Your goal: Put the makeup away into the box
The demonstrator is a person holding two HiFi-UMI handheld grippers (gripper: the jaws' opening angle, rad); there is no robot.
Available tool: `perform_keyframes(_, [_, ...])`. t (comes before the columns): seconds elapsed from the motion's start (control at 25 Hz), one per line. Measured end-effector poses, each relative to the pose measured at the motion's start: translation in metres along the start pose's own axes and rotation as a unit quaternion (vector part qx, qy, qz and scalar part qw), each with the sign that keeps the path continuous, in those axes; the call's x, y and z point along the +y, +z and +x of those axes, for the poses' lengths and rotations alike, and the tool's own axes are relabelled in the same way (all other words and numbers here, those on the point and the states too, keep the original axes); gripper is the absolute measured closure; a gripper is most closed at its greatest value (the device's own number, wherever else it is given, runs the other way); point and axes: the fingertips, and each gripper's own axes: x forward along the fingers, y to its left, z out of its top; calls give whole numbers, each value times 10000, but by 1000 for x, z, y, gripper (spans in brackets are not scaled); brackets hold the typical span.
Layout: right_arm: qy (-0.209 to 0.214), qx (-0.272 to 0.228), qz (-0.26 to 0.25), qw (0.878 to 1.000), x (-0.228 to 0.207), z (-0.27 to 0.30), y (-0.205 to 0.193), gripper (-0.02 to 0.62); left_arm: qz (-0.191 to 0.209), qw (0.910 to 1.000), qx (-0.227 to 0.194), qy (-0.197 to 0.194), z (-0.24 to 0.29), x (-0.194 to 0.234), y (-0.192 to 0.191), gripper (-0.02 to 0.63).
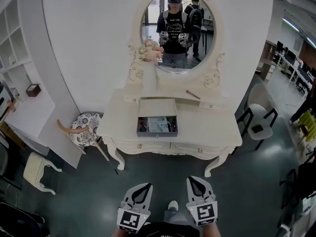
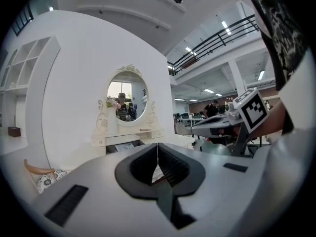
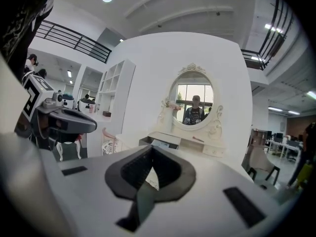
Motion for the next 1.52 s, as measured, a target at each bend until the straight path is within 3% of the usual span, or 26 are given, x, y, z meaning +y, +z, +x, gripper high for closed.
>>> perform_keyframes(0.28, [191, 74, 3, 9998, -30, 33, -4, 586, 153, 9998, 71, 72, 46, 9, 10, 590])
perform_keyframes(0.92, [737, 135, -177, 9970, -101, 79, -19, 586, -153, 9987, 150, 465, 135, -4, 14, 590])
perform_keyframes(1.52, [958, 195, -212, 9950, -131, 91, -28, 586, -246, 9979, 183, 575, 170, -18, 16, 589])
